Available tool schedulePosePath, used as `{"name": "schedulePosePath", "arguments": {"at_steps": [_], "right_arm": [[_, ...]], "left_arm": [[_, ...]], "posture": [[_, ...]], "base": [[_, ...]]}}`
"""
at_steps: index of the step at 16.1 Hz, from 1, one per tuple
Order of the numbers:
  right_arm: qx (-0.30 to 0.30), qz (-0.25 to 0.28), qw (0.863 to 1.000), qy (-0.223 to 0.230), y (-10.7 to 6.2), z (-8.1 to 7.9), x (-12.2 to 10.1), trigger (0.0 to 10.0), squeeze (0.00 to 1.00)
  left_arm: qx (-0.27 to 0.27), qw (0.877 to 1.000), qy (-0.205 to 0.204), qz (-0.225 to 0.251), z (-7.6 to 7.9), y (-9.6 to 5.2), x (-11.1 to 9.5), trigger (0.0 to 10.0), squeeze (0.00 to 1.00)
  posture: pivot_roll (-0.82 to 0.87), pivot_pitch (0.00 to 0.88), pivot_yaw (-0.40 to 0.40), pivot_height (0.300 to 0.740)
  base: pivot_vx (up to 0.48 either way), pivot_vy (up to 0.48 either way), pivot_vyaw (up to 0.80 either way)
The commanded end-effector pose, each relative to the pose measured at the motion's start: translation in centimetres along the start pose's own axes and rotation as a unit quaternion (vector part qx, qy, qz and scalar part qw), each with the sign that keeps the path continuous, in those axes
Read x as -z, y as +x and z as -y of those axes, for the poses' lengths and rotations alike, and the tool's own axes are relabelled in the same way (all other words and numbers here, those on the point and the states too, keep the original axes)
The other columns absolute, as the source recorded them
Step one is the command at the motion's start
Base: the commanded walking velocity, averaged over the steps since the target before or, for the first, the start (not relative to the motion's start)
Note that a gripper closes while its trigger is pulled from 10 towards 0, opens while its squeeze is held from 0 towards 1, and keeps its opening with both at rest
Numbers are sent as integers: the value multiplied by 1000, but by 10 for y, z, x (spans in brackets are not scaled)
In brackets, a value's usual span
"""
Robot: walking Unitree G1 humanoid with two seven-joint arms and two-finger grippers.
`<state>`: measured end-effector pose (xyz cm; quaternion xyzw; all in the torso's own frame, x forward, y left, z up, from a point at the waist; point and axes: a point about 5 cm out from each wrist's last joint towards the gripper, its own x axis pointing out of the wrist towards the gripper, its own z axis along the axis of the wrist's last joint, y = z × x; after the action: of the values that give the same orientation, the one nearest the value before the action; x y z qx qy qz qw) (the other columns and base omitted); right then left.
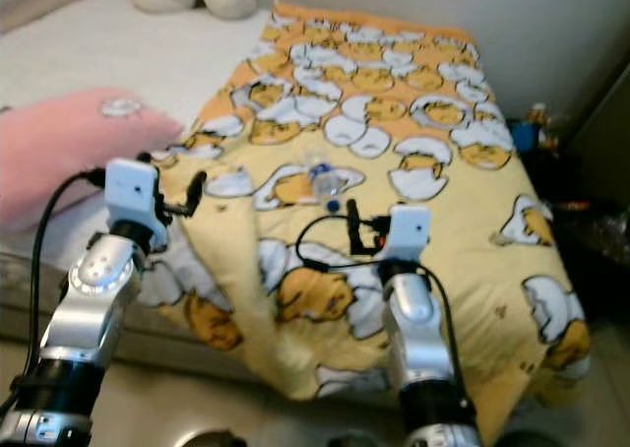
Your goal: Clean up the room
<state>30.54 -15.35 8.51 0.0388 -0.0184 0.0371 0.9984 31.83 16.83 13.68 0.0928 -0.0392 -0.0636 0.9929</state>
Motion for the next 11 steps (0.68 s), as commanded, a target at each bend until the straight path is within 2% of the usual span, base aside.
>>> {"name": "schedulePosePath", "arguments": {"at_steps": [1, 4, 11], "right_arm": [[13, 2, 1000, -2, 0, 8, -2, 10000, 0], [14, 1, 1000, -2, -1, 9, -2, 10000, 0], [22, 2, 1000, -4, 3, 13, -4, 10000, 0]], "left_arm": [[15, 1000, 9, -13, 9, 3, 2, 10000, 0], [27, 1000, -1, -5, 15, 2, 0, 10000, 0], [35, 999, -8, 3, 18, 3, -2, 10000, 0]], "posture": [[74, 0, -30, 723], [71, 0, -29, 723], [68, 0, -29, 723]], "base": [[0, 0, 0], [0, 0, 0], [480, 0, 0]]}}
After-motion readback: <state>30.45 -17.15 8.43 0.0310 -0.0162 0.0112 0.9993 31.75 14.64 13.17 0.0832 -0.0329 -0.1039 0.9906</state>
